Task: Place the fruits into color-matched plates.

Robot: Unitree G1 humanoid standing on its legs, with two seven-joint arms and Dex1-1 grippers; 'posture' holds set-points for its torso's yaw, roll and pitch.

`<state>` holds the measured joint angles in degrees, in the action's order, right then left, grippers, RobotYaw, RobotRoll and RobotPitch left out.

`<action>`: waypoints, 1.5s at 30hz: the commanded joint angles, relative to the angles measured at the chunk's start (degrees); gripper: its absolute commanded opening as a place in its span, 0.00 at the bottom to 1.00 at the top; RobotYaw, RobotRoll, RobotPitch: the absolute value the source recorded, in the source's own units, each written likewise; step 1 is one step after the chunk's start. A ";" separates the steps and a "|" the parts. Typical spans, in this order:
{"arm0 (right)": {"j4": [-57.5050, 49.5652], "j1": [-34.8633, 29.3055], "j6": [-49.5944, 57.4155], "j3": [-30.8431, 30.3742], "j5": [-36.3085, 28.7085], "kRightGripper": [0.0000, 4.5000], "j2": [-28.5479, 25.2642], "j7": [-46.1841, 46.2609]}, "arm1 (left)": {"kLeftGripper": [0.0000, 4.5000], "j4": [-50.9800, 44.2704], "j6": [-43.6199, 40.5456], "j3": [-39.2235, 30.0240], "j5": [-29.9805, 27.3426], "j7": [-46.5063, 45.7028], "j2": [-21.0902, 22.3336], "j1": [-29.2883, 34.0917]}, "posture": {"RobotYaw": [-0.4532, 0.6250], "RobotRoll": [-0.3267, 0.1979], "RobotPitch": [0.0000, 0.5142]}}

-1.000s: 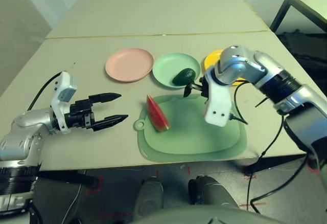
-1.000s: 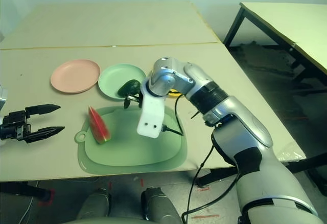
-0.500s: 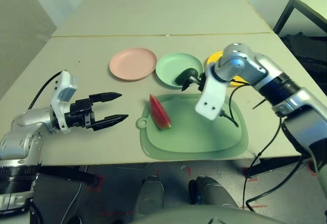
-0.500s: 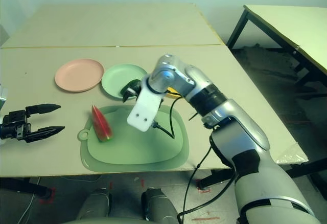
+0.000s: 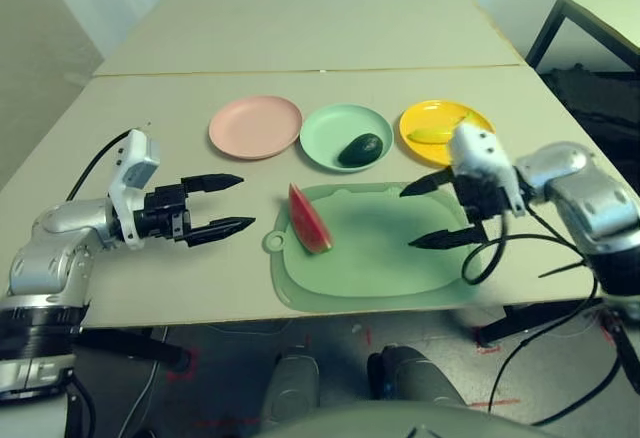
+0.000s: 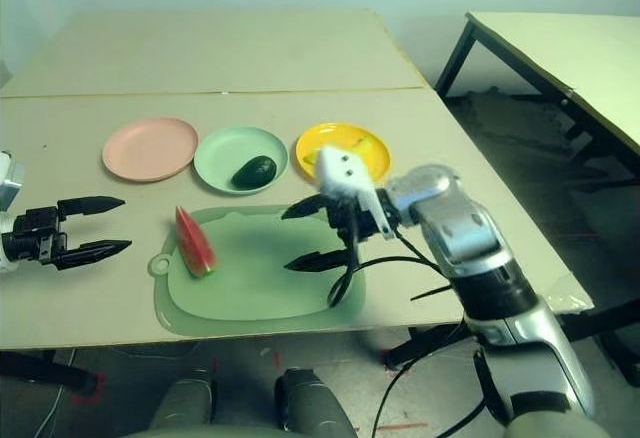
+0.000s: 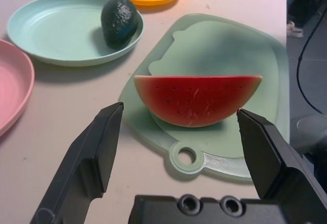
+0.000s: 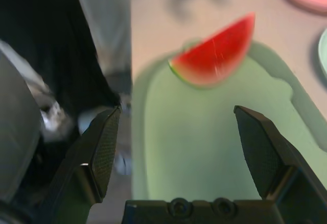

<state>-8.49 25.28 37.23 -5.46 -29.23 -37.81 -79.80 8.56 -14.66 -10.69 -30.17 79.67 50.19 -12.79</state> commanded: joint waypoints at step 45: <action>10.15 -7.86 -23.95 -0.33 1.99 0.99 7.34 3.37 | 1.00 30.12 43.48 46.40 26.81 12.83 -11.40 -43.44 | 0.39 0.62 0.12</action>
<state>2.48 16.96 12.59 -5.83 -26.83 -30.12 -76.68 38.22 27.90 34.86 -4.54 91.94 38.94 -55.96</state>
